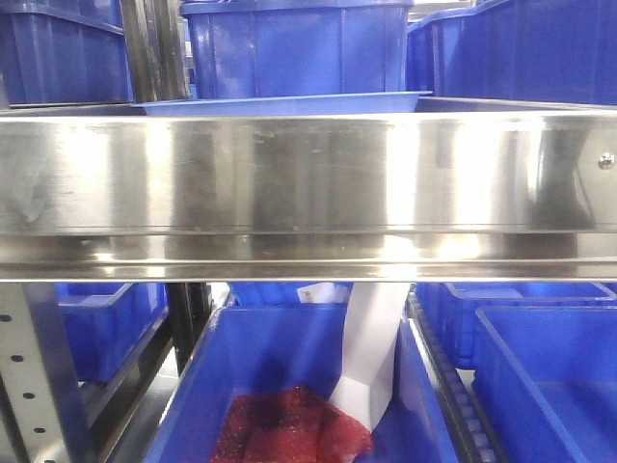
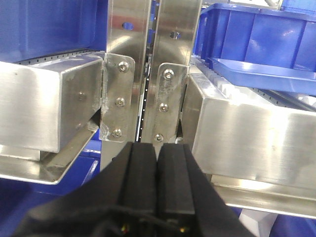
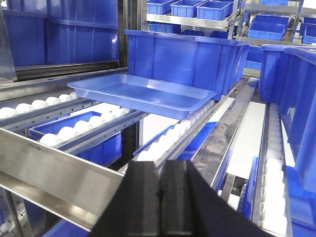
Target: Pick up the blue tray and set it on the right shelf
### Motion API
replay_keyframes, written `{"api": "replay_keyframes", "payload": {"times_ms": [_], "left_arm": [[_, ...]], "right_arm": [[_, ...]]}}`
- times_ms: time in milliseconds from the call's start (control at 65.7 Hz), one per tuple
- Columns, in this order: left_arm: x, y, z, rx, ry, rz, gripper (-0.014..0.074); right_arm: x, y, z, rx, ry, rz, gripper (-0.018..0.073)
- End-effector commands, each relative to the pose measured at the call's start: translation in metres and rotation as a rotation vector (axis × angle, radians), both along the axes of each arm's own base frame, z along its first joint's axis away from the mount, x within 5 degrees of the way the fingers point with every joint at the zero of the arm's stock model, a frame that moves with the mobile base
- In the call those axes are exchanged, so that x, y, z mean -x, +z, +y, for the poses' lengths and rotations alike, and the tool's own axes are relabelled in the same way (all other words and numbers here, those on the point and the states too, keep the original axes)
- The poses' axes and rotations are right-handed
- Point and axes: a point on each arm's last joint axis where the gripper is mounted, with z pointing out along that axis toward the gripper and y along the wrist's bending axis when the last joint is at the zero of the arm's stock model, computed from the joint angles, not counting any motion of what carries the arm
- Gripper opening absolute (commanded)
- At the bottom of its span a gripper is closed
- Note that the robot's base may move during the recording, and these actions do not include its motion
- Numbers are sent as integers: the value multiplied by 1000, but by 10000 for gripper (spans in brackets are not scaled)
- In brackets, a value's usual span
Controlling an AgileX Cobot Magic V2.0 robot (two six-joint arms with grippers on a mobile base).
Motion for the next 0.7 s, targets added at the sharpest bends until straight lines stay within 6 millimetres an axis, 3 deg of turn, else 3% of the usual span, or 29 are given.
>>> {"api": "replay_keyframes", "payload": {"times_ms": [0, 213, 396, 532, 685], "left_arm": [[0, -2, 0, 3, 5, -69, -48], [0, -2, 0, 3, 5, -69, -48], [0, -2, 0, 3, 5, -69, -48], [0, -2, 0, 3, 5, -69, -48], [0, -2, 0, 3, 5, -69, -48]], "right_arm": [[1, 16, 0, -20, 9, -107, 59], [1, 15, 0, -35, 1, -90, 59], [-3, 6, -10, 23, -184, -87, 59], [1, -15, -21, -5, -357, -106, 59], [8, -55, -27, -14, -463, -121, 59]]}}
